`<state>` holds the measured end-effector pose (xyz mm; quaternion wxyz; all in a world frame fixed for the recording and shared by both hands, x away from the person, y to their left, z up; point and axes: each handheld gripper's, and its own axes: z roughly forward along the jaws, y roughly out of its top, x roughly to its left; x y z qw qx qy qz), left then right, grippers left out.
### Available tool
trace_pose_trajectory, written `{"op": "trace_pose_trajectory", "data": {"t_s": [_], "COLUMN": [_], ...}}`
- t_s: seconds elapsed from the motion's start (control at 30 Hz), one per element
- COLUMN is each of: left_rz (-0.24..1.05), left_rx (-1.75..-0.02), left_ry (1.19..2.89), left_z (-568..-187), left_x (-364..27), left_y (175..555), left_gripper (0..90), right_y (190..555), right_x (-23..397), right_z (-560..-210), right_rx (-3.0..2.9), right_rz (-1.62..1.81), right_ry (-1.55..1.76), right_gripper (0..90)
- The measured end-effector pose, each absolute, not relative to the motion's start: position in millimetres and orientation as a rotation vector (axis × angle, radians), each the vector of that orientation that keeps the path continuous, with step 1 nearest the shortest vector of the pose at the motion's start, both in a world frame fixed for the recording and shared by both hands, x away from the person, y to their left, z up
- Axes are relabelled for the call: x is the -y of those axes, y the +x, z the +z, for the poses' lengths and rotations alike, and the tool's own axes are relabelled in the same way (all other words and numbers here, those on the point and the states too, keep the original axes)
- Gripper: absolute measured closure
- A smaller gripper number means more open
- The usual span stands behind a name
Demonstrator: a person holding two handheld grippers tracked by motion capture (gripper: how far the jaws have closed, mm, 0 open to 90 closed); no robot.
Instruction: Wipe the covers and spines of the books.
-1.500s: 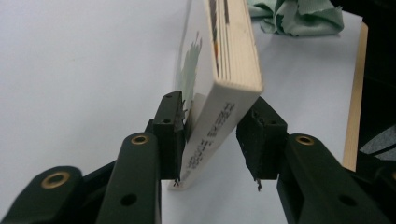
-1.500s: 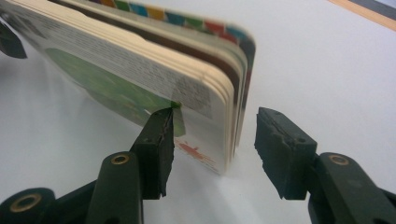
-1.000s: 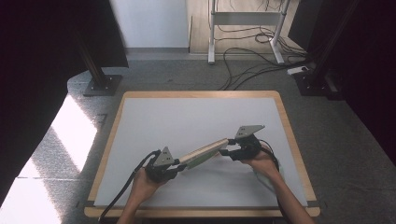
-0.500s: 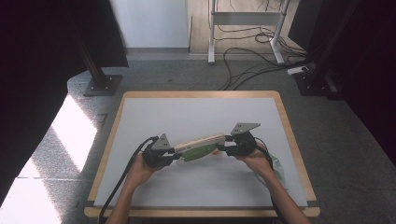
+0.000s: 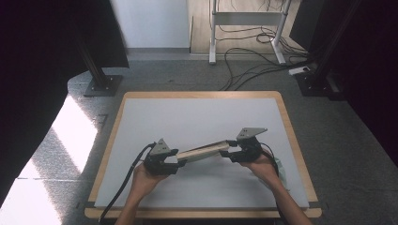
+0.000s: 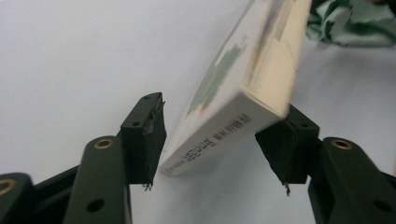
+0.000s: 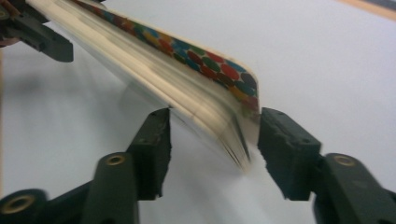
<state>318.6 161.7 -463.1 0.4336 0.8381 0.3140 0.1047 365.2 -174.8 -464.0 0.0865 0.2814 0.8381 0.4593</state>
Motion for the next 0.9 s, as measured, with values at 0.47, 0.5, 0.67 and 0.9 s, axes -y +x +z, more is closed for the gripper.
{"op": "trace_pose_trajectory", "data": {"t_s": [0.47, 0.5, 0.67, 0.9], "left_rz": [0.283, 0.292, 0.3, 0.25], "left_rx": [-0.85, -0.857, -0.857, -0.889], "left_ry": [2.105, 2.108, 2.139, 2.152], "left_z": [-479.3, -480.5, -486.9, -498.7], "left_x": [-152.8, -151.5, -147.7, -145.3], "left_y": [285.4, 282.8, 273.6, 264.8], "left_gripper": [33.5, 33.2, 33.0, 32.8], "right_y": [332.8, 330.7, 321.3, 308.9], "right_x": [178.5, 179.1, 181.0, 182.3], "right_z": [-475.8, -476.9, -482.8, -495.4], "right_rx": [-2.514, -2.513, -2.528, -2.543], "right_rz": [1.295, 1.292, 1.282, 1.289], "right_ry": [0.854, 0.856, 0.881, 0.912], "right_gripper": [38.4, 38.4, 37.4, 36.5]}}
